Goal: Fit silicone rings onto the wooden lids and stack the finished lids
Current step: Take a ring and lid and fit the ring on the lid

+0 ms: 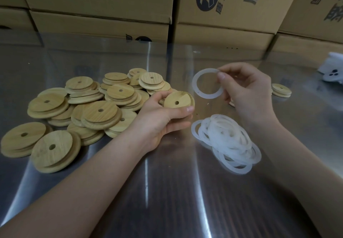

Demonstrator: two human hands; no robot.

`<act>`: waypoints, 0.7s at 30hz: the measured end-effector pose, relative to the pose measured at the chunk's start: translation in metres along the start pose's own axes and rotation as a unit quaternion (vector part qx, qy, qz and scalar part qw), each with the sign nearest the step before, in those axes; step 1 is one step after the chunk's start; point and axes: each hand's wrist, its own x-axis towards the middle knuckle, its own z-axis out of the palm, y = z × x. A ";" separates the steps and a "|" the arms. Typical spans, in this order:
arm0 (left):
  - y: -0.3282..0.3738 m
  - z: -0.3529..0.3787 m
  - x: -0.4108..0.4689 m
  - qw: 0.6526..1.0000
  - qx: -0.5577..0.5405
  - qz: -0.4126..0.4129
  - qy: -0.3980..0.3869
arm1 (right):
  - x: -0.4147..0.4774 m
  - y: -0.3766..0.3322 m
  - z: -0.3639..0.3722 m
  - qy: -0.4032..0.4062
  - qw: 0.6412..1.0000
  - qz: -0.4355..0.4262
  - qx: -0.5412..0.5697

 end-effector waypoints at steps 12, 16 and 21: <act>0.000 0.000 0.000 0.999 -0.045 -0.016 -0.007 | 0.001 -0.001 0.001 -0.103 0.983 0.121 0.090; -0.002 0.001 0.000 0.999 -0.008 -0.012 -0.036 | -0.001 0.001 0.004 -0.166 0.973 0.144 0.069; -0.004 0.004 -0.004 0.996 0.052 0.012 -0.069 | -0.005 0.002 0.009 -0.181 0.972 0.140 0.048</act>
